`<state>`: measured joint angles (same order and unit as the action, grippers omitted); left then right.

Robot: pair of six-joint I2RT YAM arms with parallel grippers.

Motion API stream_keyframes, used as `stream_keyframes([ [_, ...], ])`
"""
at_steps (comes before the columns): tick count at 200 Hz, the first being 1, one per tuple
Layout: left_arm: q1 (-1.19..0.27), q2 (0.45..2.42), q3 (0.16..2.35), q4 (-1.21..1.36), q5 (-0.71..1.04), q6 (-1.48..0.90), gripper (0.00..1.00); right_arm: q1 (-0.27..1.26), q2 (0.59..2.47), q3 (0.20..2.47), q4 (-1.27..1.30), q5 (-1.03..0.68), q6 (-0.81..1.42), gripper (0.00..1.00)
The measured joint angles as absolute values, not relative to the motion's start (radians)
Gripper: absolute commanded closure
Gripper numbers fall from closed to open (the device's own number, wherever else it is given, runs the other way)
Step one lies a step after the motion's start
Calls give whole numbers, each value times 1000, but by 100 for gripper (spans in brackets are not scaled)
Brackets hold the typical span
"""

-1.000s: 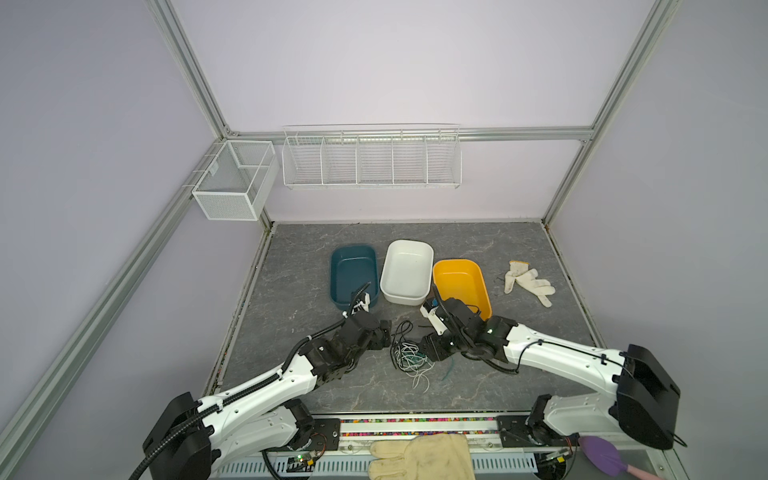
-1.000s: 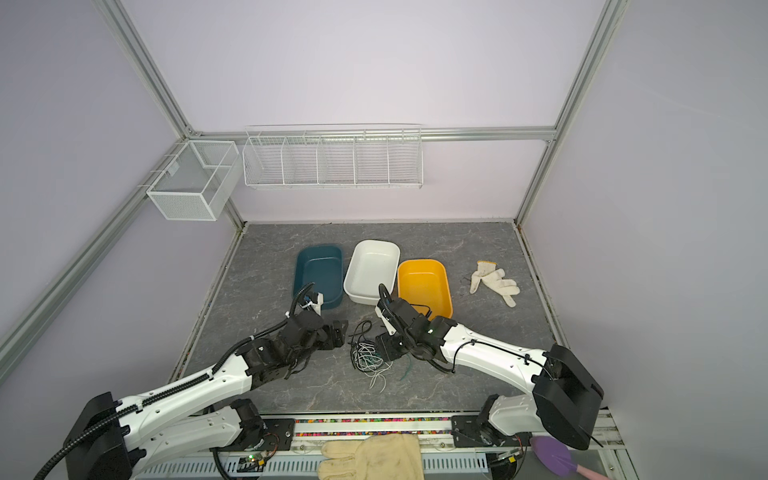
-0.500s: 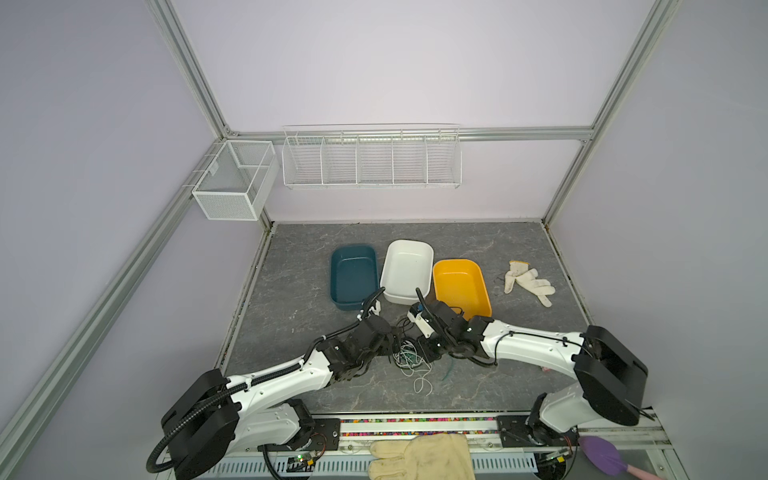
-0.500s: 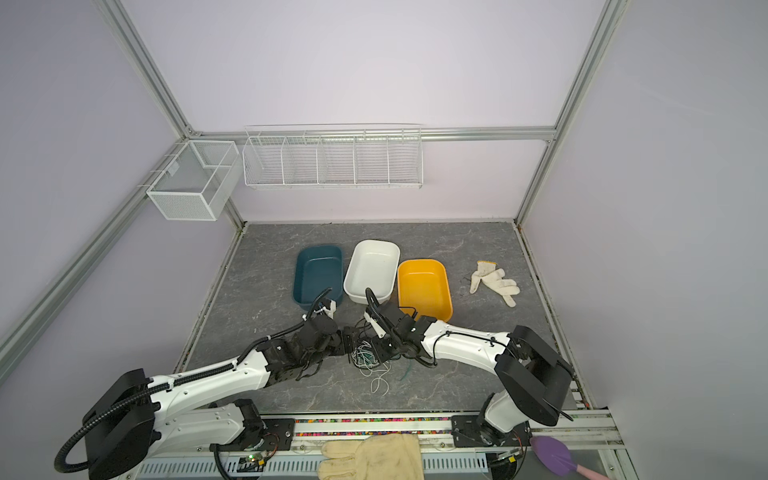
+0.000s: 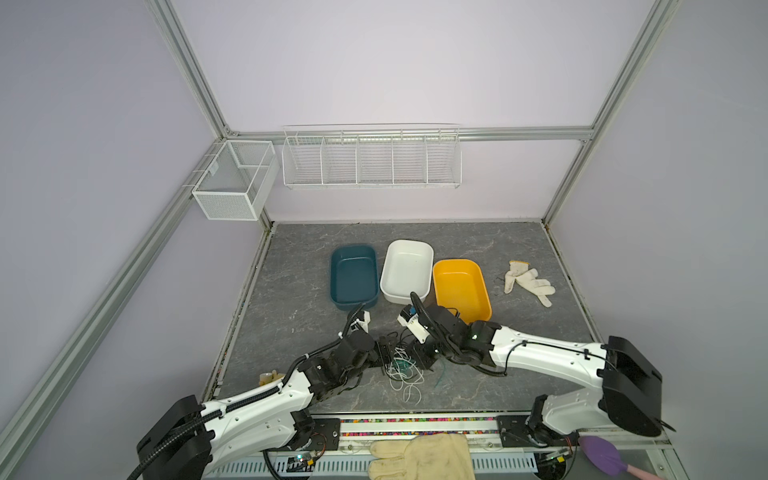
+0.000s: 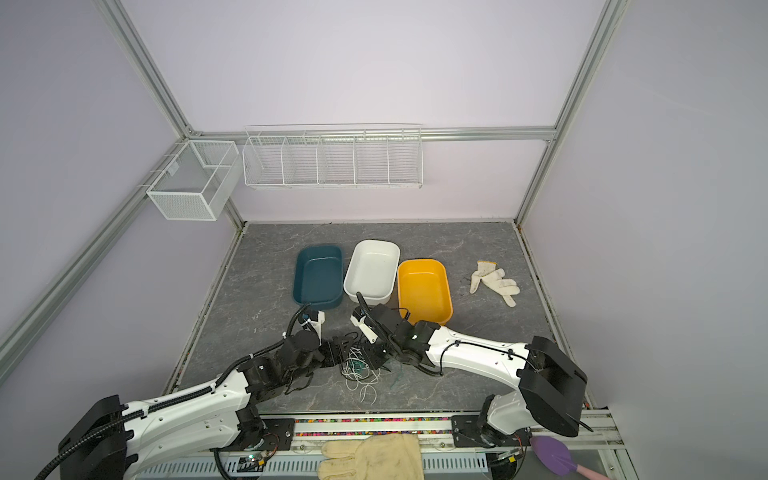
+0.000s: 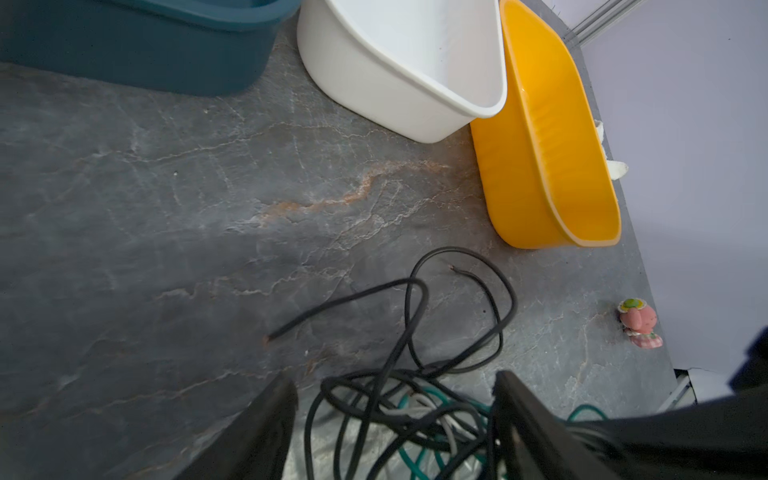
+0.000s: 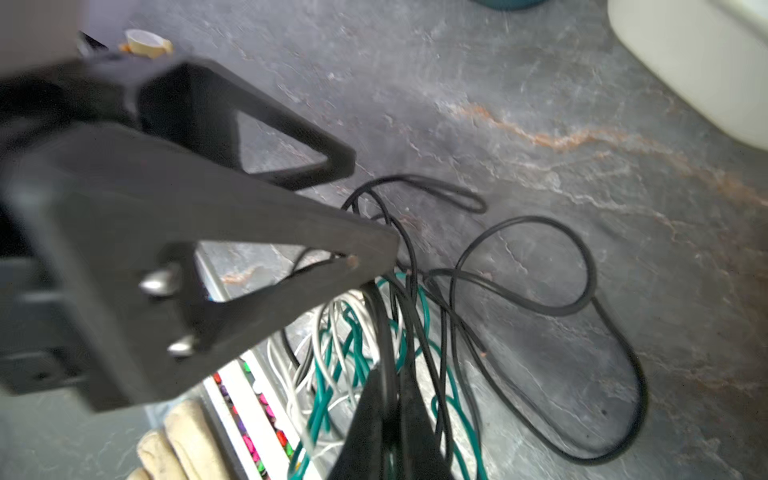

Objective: Untangle the cables
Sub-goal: 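Close both grippers on the cable bundle from opposite sides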

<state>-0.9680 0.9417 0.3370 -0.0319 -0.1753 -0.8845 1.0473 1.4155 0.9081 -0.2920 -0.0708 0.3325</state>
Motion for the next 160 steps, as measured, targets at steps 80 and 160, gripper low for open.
stream_keyframes([
  [80,-968,805,237,27,-133,-933,52,1047,1355,957,-332,-55,260,93],
  [160,-969,835,216,46,-107,-933,93,1047,1266,936,-293,-76,235,93],
])
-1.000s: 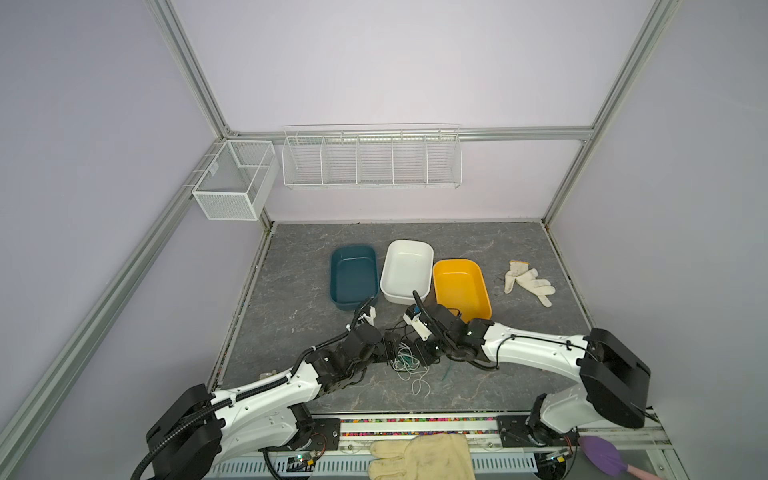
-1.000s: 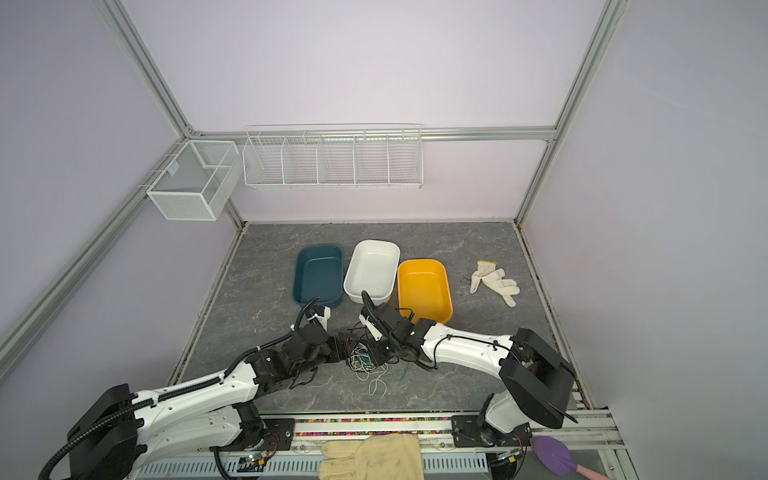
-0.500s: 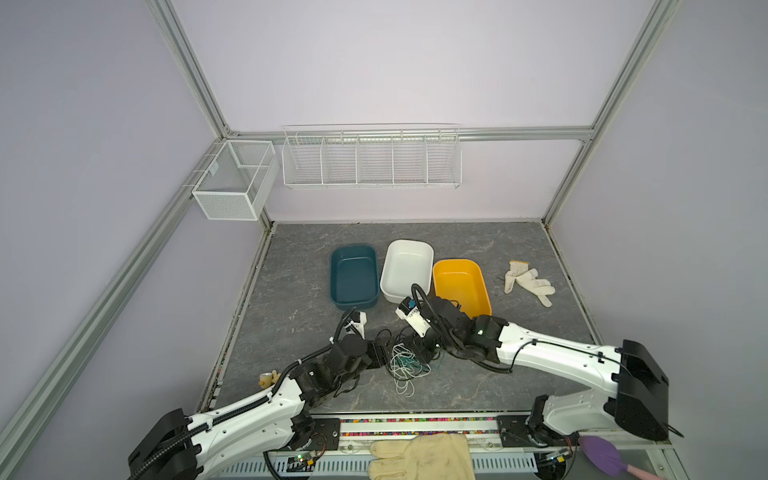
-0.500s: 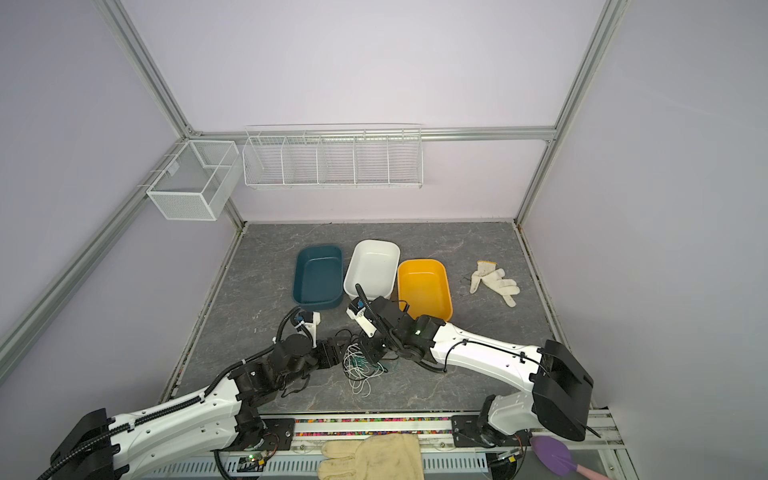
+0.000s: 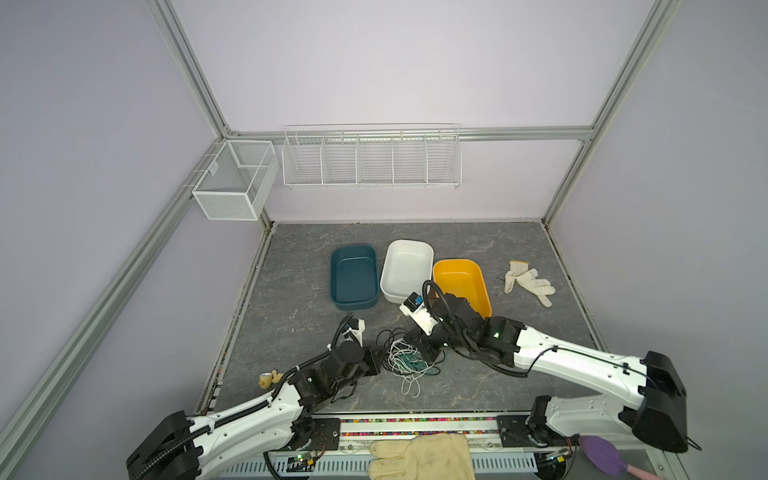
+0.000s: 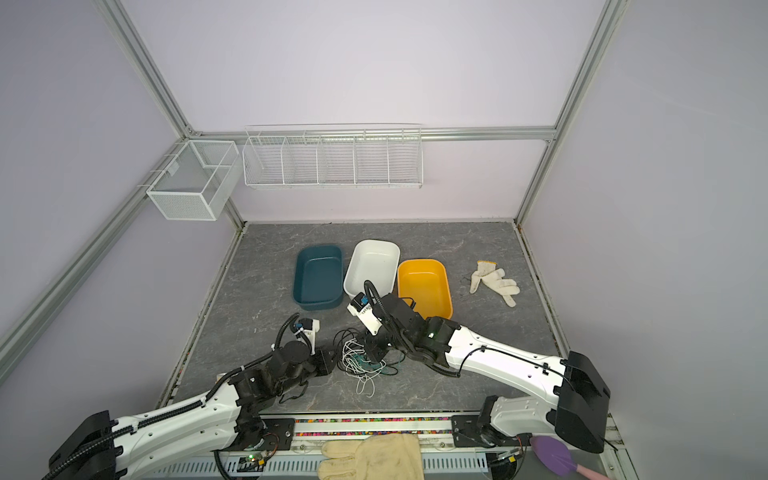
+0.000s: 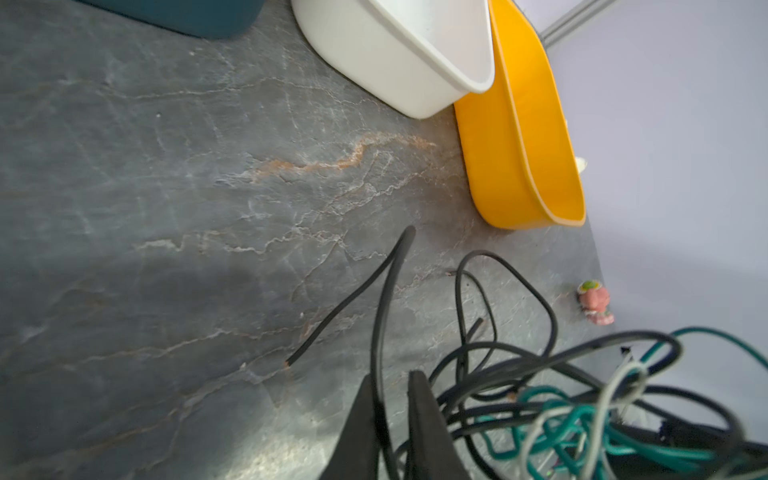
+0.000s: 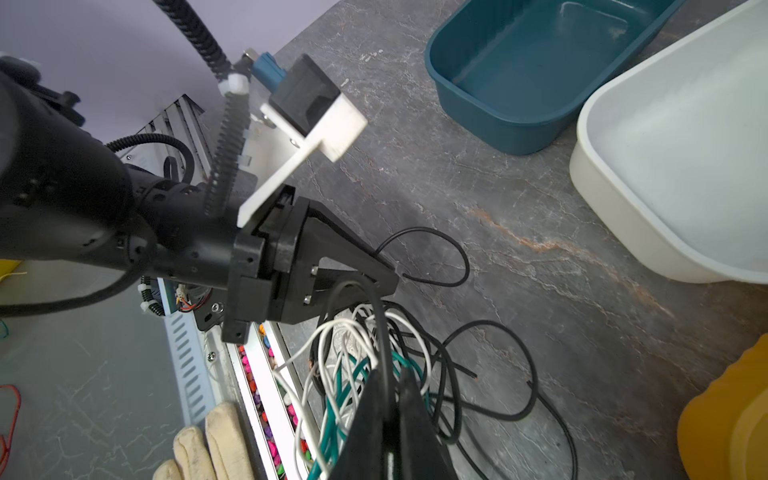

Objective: Untangle the cables
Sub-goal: 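Close both grippers on the cable bundle from opposite sides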

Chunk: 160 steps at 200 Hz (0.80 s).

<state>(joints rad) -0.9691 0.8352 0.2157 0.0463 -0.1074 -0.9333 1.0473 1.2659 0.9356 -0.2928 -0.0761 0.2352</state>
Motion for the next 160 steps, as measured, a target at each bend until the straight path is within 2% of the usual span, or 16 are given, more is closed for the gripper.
stream_keyframes([
  [15,-969,848,216,52,-107,-935,98,1047,1245,921,-288,-75,235,93],
  [36,-969,857,216,55,-103,-932,98,1047,1208,900,-277,-67,236,93],
  [53,-969,850,216,54,-102,-932,88,1047,1180,876,-254,-58,236,93],
  [75,-969,807,216,49,-96,-931,67,1047,1175,850,-244,-43,239,93],
  [94,-969,756,216,27,-95,-943,57,1047,1175,833,-241,-29,240,93],
  [160,-969,654,216,24,-84,-979,53,1040,1174,793,-199,-4,255,93],
])
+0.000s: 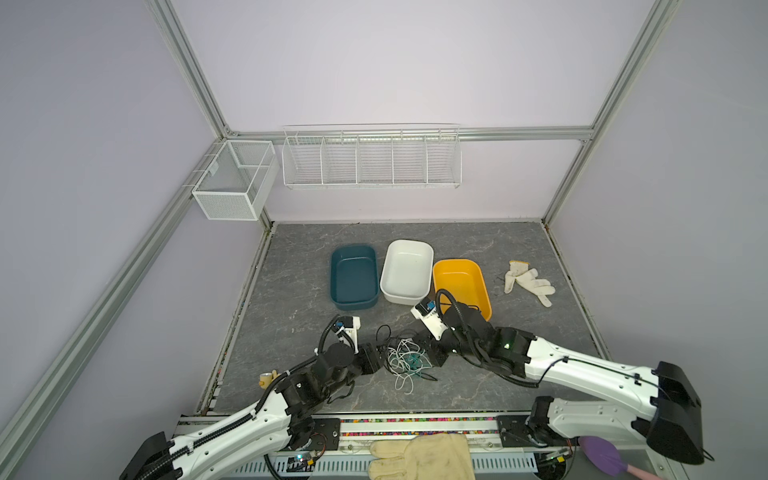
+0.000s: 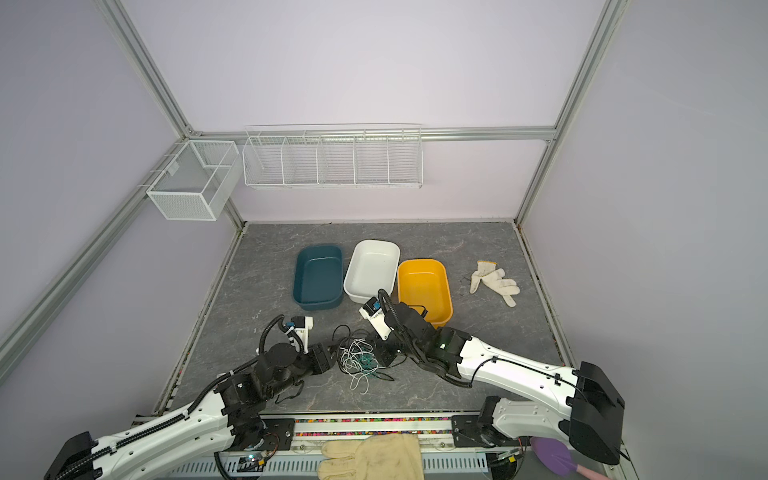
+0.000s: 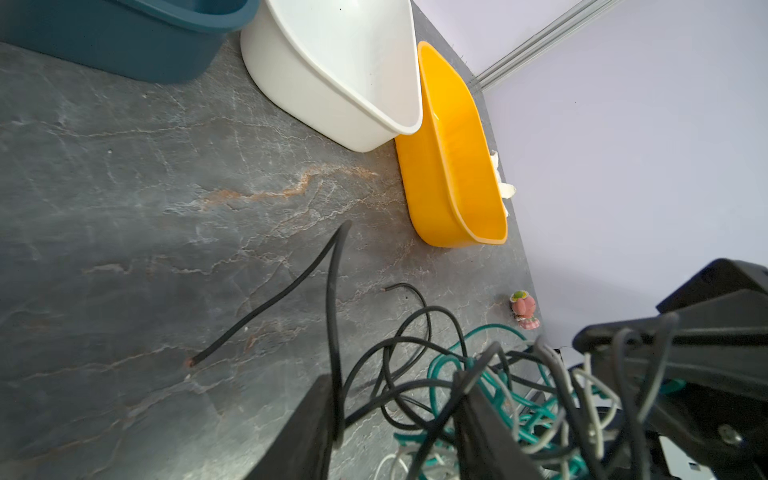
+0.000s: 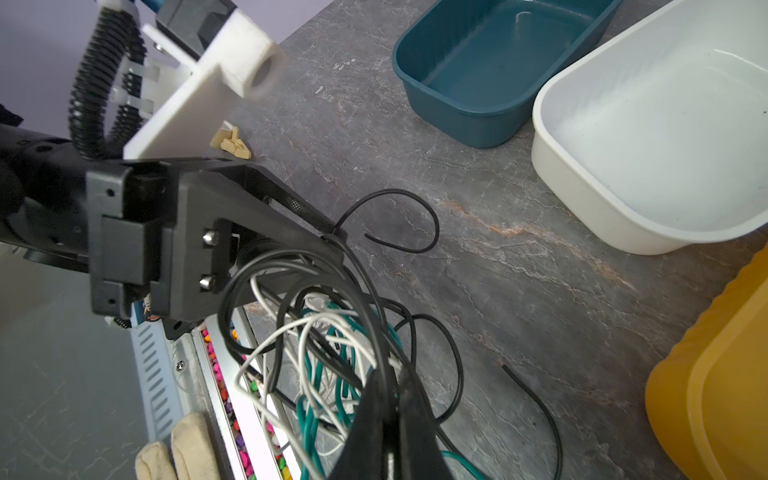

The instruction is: Untangle the cables

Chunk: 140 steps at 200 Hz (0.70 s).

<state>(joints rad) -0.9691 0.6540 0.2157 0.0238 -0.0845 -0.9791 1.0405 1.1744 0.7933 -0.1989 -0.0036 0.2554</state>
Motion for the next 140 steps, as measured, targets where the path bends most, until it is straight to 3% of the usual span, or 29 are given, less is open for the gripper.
stream_keyframes([
  [46,-969,624,216,16,-84,-1020,52,1015,1145,754,-176,46,289,93],
  [93,-969,633,223,-79,-106,-1044,46,962,1058,686,-129,35,315,93],
  [117,-969,640,232,-87,-103,-1052,36,952,1061,679,-113,10,318,94],
  [140,-969,640,232,-36,-76,-1056,35,949,1066,673,-97,-25,317,93],
])
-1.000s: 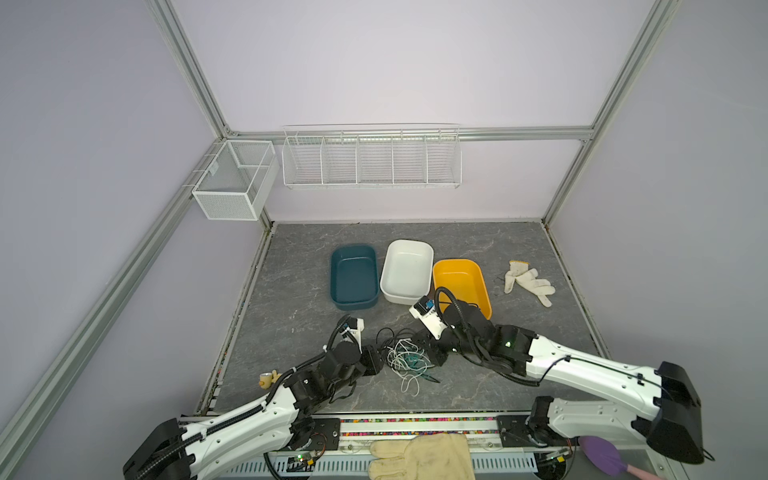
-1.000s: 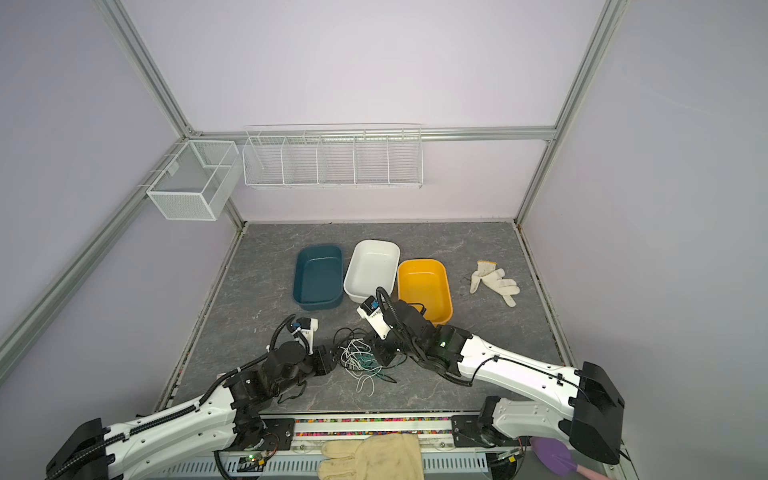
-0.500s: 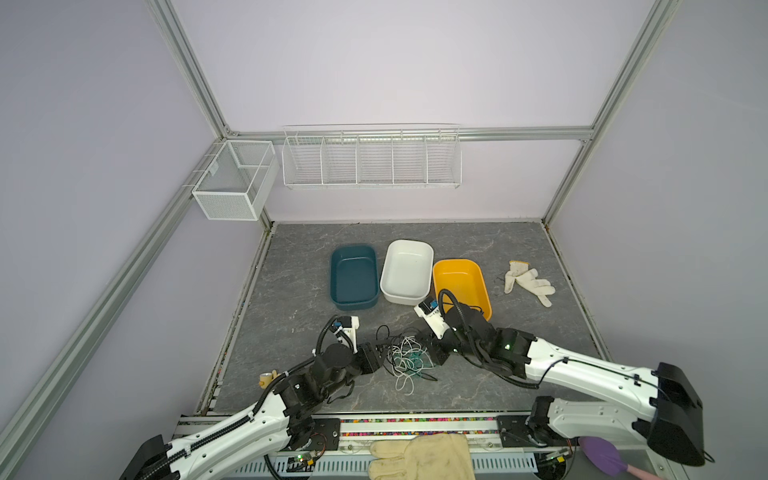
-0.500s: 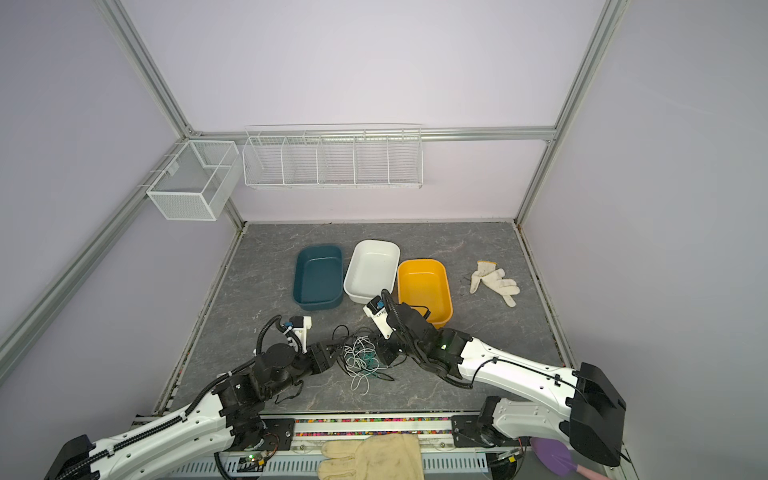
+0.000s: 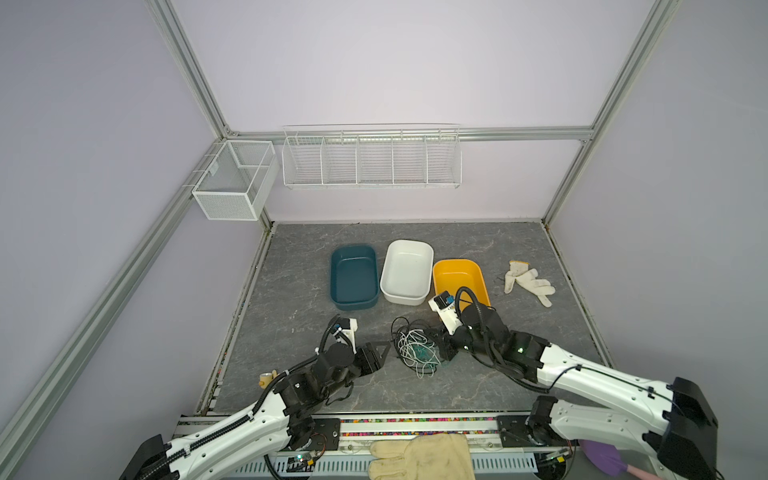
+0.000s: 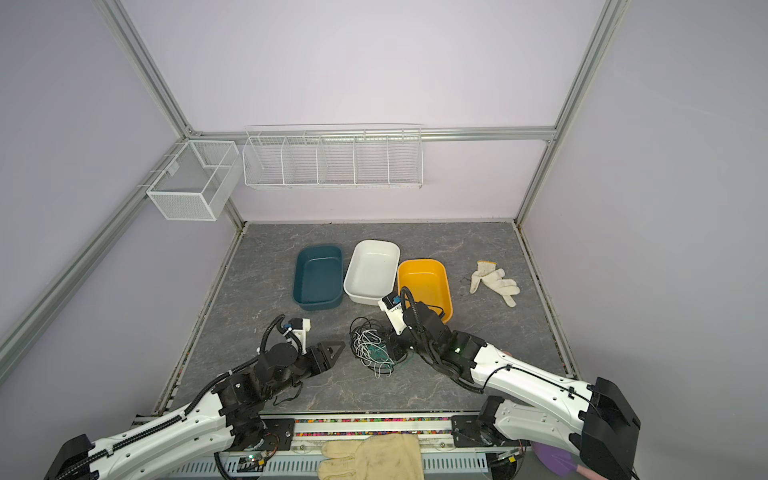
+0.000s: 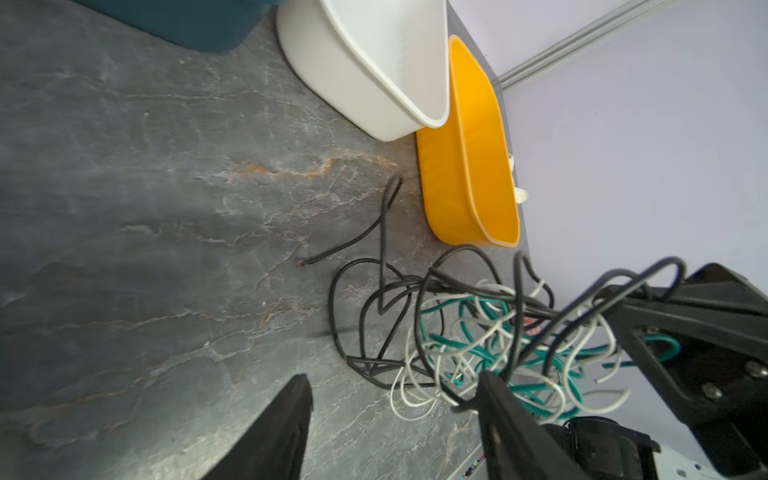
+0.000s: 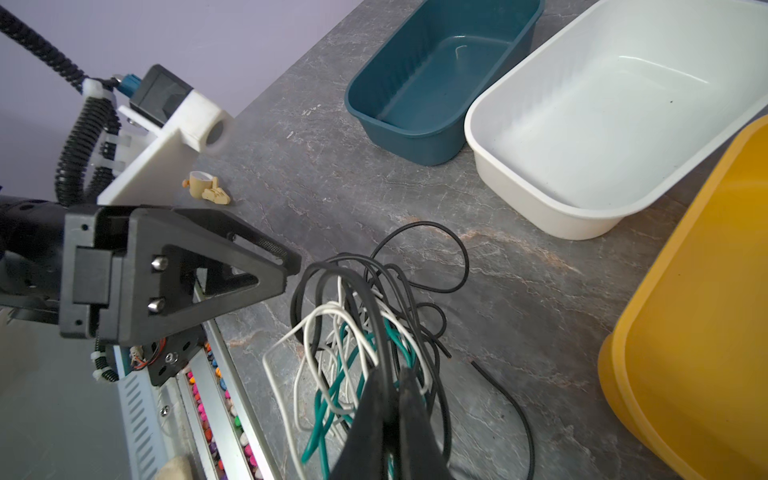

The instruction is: Untangle the cables

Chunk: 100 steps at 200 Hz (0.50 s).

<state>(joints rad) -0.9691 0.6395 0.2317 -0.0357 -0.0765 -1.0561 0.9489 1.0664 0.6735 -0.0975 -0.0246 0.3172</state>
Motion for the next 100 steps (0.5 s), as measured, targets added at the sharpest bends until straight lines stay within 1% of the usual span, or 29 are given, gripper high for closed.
stream_keyframes([
  [24,-969,647,232,56,-33,-1065,35,948,1074,664,-72,-53,316,93],
  [37,-969,662,232,107,-7,-1071,37,946,1081,657,-60,-70,315,93],
  [52,-969,690,232,152,18,-1079,44,944,1084,646,-44,-84,314,93],
  [75,-969,735,232,194,45,-1084,58,943,1085,633,-26,-104,314,94],
  [100,-969,768,232,213,57,-1089,67,943,1086,628,-14,-118,314,93],
])
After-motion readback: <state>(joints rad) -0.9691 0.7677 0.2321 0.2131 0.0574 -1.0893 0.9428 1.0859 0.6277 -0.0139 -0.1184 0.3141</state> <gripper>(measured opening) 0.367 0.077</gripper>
